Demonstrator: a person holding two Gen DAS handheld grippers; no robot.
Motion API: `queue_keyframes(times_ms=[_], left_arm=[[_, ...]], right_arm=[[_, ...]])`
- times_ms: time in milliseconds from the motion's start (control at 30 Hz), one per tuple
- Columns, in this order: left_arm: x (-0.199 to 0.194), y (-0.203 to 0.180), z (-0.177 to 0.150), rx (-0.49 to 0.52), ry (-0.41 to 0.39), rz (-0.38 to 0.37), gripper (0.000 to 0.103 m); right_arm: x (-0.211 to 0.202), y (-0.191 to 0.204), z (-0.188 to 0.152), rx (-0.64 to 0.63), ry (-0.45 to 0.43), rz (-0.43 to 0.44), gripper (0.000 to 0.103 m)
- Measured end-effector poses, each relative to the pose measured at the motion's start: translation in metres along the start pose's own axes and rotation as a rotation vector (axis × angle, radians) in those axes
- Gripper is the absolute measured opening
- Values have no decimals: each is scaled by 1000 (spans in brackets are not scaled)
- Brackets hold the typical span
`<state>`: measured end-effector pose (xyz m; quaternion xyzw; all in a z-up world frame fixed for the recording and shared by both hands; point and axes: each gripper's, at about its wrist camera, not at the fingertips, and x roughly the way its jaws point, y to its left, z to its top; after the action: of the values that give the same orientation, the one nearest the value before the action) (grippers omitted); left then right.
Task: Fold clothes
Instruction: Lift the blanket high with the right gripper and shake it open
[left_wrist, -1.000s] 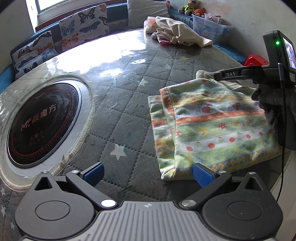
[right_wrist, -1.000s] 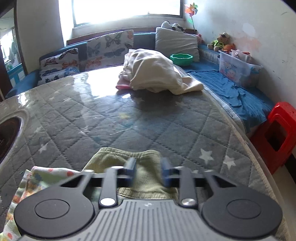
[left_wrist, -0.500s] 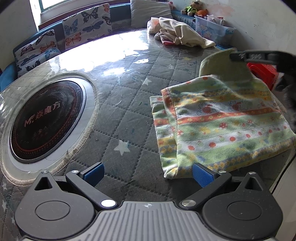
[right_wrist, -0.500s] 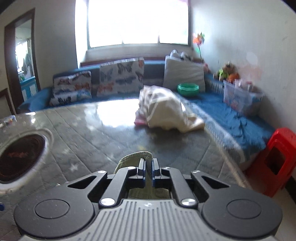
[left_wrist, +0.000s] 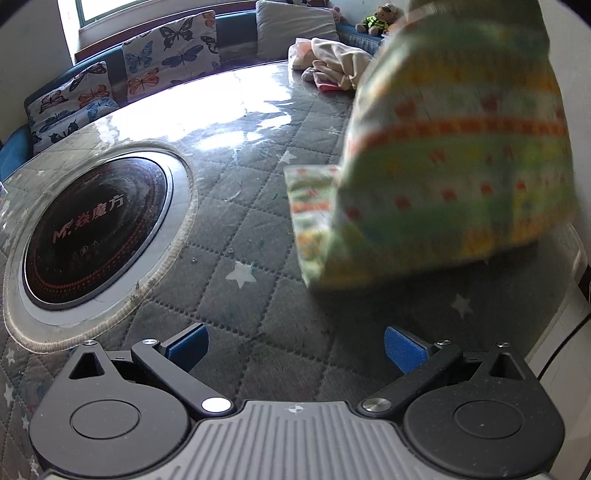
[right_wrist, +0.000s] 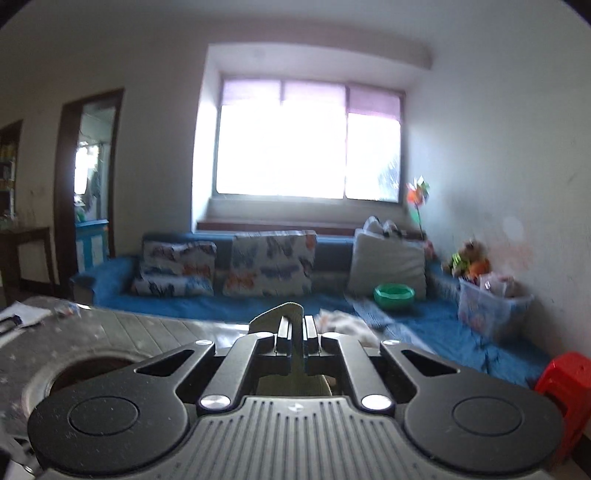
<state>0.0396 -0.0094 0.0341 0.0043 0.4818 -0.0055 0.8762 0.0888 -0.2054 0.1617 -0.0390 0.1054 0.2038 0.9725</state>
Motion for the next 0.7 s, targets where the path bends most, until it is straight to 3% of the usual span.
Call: queue_keyframes(times_ms=[167,367,700], left_arm=[[-6,1,-4,5,-18,-9,103],[-9,5,-3,-10,-23,-16,103],[-17,7,-2,-19,-45,-26,103]], right_arm=[[-27,14,3,-13,-29,63,4],[-48,20,5,-45,-51,68,4],[-34,22,64,-83,-196,29,4]])
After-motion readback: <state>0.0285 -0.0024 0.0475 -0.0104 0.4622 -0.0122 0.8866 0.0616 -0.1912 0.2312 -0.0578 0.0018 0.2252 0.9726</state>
